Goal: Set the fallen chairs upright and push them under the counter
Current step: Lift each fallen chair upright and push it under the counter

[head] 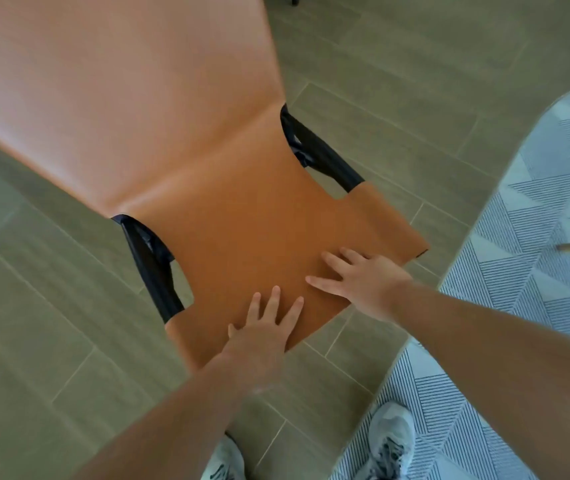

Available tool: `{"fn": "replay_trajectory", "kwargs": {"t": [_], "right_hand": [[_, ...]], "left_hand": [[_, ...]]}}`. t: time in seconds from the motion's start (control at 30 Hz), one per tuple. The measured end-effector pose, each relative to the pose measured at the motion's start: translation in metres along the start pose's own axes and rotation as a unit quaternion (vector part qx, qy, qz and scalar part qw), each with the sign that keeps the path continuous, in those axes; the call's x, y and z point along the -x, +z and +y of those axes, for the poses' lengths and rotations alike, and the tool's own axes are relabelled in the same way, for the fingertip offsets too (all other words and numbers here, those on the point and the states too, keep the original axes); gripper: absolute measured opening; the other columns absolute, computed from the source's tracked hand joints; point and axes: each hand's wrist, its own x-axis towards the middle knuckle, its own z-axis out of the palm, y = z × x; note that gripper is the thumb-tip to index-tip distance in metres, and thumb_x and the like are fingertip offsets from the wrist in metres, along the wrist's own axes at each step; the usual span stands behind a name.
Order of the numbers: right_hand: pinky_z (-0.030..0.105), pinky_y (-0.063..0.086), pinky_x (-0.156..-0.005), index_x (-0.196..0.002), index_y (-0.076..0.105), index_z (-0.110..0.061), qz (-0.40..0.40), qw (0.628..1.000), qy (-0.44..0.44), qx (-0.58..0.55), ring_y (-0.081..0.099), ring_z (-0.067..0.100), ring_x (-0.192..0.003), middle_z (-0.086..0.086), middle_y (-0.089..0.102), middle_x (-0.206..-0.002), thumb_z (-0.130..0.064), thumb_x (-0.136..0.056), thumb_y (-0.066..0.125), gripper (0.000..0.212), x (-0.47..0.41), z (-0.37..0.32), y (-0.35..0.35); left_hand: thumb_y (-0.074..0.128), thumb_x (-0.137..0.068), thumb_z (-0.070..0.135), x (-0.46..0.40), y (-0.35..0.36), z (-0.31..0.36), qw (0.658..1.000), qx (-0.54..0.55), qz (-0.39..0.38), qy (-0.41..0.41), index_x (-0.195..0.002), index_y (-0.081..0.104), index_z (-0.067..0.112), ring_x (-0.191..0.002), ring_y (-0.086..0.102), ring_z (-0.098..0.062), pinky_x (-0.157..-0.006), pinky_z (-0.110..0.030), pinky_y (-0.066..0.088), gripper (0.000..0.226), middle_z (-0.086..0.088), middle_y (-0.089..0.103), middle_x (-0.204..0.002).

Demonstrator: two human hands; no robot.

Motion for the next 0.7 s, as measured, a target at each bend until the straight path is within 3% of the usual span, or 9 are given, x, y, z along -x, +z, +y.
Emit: {"fn": "replay_trajectory", "kwargs": {"t": [0.13,0.23,0.33,0.47,0.5,0.6,0.7], "right_hand": [[0.043,0.033,-0.113,-0.155,-0.010,-0.039,0.039,0.998,-0.015,0.044,0.015,0.034,-0.149,0.010,0.005,-0.164,-0.023,-0.102,0.045,0.078,0.018,0.008,-0.059],[0.045,0.030,-0.116,-0.156,-0.003,-0.034,0.070,0.995,-0.027,0.064,0.015,0.034,-0.149,0.012,0.010,-0.162,-0.020,-0.103,0.041,0.070,0.029,0.022,-0.105],[0.044,0.029,-0.116,-0.157,0.000,-0.031,0.093,0.992,-0.031,0.084,0.016,0.035,-0.148,0.012,0.011,-0.161,-0.014,-0.101,0.042,0.072,0.035,0.032,-0.149],[0.045,0.029,-0.116,-0.157,0.003,-0.025,0.147,0.983,-0.018,0.109,0.018,0.035,-0.146,0.013,0.014,-0.160,-0.013,-0.099,0.044,0.072,0.032,0.040,-0.194],[0.046,0.027,-0.116,-0.157,0.003,-0.024,0.162,0.980,-0.009,0.112,0.018,0.035,-0.146,0.014,0.014,-0.160,-0.012,-0.098,0.044,0.072,0.029,0.042,-0.204],[0.050,0.020,-0.119,-0.157,0.001,-0.023,0.190,0.975,0.006,0.117,0.011,0.035,-0.149,0.016,0.008,-0.162,-0.008,-0.096,0.041,0.074,0.026,0.050,-0.233],[0.052,0.012,-0.121,-0.157,-0.004,-0.021,0.209,0.969,0.020,0.132,0.005,0.035,-0.150,0.016,0.002,-0.163,-0.005,-0.095,0.038,0.076,0.025,0.062,-0.262]], "left_hand": [[0.059,-0.091,0.011,0.039,-0.055,-0.020,0.998,0.014,0.053,0.028,-0.153,-0.015,0.043,-0.153,-0.003,-0.026,-0.113,-0.049,0.037,0.102,0.008,-0.016,-0.164],[0.055,-0.093,0.017,0.069,-0.083,-0.036,0.986,0.023,0.157,0.047,-0.155,0.008,0.036,-0.146,0.022,-0.021,-0.105,-0.039,0.044,0.081,0.007,0.010,-0.163],[0.055,-0.091,0.016,0.091,-0.104,-0.054,0.963,0.034,0.264,0.042,-0.153,0.023,0.032,-0.135,0.040,-0.019,-0.095,-0.037,0.051,0.072,0.008,0.023,-0.158],[0.075,-0.071,0.009,0.115,-0.132,-0.074,0.934,-0.017,0.355,0.032,-0.135,0.051,0.016,-0.106,0.066,-0.028,-0.052,-0.037,0.058,0.069,-0.006,0.059,-0.133],[0.080,-0.065,0.007,0.120,-0.135,-0.080,0.931,-0.029,0.363,0.022,-0.130,0.053,0.013,-0.102,0.068,-0.029,-0.049,-0.036,0.057,0.071,-0.008,0.063,-0.127],[0.080,-0.059,0.001,0.133,-0.149,-0.094,0.919,-0.067,0.388,-0.009,-0.126,0.059,0.007,-0.106,0.067,-0.033,-0.075,-0.045,0.059,0.070,-0.011,0.066,-0.124],[0.069,-0.065,0.002,0.145,-0.170,-0.108,0.906,-0.113,0.404,-0.047,-0.131,0.058,0.006,-0.119,0.060,-0.038,-0.093,-0.058,0.051,0.068,-0.014,0.061,-0.134]]}}
